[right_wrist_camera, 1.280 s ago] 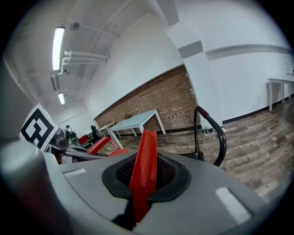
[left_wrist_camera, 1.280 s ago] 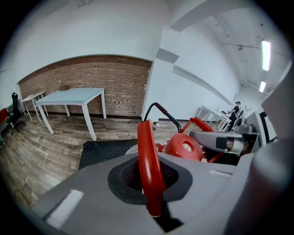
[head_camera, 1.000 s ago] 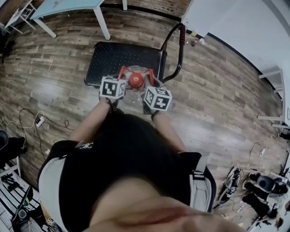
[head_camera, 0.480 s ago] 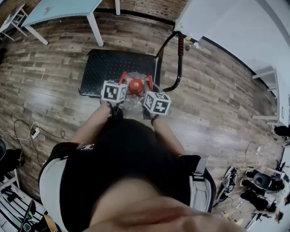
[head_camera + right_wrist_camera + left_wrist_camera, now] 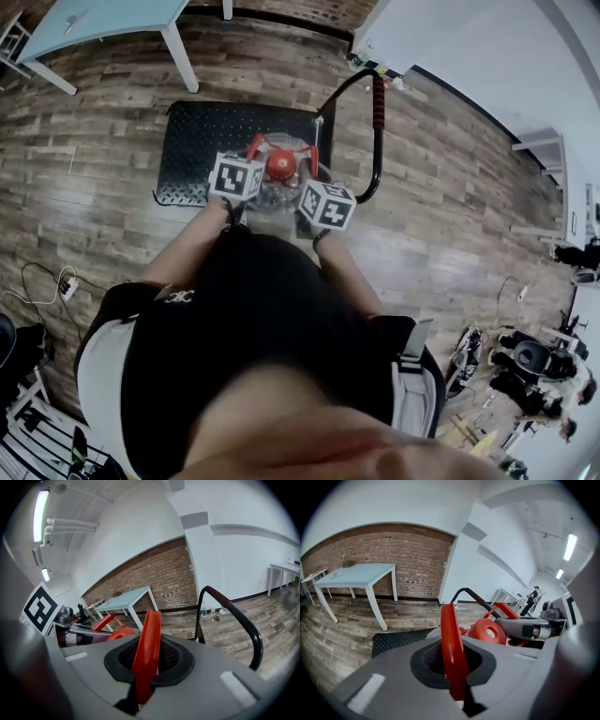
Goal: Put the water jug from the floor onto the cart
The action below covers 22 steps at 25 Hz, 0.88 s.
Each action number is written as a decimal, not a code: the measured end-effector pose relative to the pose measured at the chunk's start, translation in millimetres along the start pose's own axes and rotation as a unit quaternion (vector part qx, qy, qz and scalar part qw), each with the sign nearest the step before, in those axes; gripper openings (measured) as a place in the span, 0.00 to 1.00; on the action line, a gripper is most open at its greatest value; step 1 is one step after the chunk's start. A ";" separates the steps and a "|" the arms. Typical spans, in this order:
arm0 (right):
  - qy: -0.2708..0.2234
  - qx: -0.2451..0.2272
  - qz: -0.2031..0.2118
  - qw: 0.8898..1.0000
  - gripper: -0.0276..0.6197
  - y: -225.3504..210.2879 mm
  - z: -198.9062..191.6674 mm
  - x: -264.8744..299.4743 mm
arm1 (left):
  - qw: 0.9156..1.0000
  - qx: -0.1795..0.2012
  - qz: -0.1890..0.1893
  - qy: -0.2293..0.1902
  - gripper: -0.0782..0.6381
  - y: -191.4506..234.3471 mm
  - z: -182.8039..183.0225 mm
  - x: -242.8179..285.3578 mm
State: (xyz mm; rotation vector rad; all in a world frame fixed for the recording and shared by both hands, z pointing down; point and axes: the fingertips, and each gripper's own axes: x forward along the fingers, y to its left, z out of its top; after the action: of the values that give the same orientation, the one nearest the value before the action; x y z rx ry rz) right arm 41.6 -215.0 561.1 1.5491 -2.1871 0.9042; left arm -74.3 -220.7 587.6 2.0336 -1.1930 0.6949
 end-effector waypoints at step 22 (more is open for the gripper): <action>0.066 0.010 -0.035 0.997 0.11 -20.9 21.8 69.5 | 0.998 -0.024 -0.051 0.022 0.11 36.4 35.9 60.9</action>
State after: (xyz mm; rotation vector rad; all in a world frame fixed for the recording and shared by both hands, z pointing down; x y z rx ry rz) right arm 37.8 -284.3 591.5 1.5191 -2.0252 0.9807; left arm -76.0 -293.7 619.0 2.0137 -1.0621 0.6531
